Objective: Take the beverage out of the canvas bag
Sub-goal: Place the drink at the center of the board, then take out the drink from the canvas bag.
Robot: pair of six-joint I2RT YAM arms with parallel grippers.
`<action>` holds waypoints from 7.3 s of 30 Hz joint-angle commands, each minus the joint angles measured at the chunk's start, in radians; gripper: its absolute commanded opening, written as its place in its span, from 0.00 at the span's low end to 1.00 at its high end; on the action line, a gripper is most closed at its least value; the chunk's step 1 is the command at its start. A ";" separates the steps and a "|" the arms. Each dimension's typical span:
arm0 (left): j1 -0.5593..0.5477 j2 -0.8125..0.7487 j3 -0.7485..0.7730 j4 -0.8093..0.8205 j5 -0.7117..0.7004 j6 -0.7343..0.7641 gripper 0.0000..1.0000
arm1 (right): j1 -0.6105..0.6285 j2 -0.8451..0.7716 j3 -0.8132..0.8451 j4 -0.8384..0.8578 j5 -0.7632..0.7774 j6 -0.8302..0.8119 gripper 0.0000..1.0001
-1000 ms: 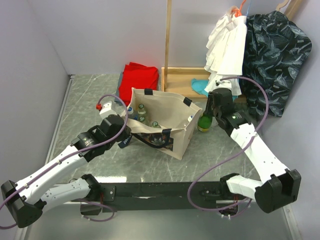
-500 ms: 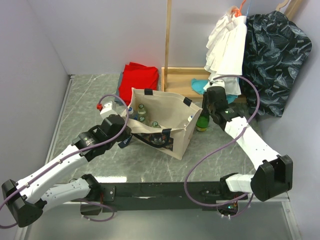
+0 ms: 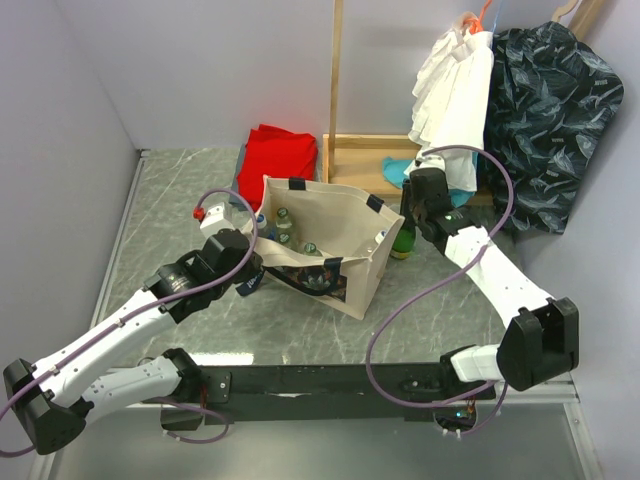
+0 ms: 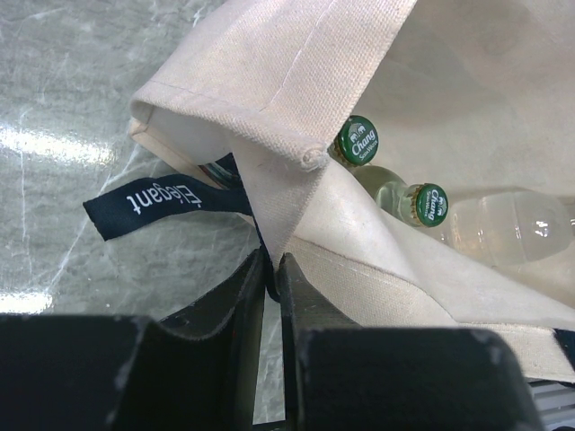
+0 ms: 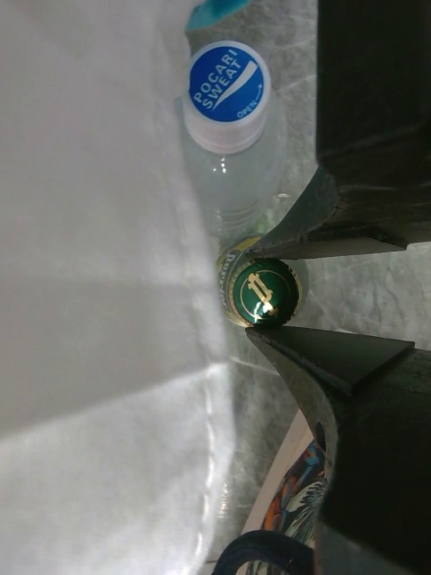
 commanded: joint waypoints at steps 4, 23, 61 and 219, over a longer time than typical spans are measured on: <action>-0.002 -0.006 0.012 -0.016 -0.002 0.010 0.17 | -0.005 -0.020 0.088 0.139 0.013 0.001 0.00; -0.001 0.002 0.026 -0.015 -0.001 0.016 0.17 | -0.005 -0.017 0.094 0.088 0.032 0.021 0.05; -0.002 0.011 0.026 -0.013 0.004 0.013 0.17 | -0.005 -0.020 -0.001 0.111 0.022 0.067 0.13; -0.002 -0.098 -0.079 -0.056 0.036 -0.033 0.24 | 0.672 -0.031 0.175 -0.243 0.222 0.093 0.75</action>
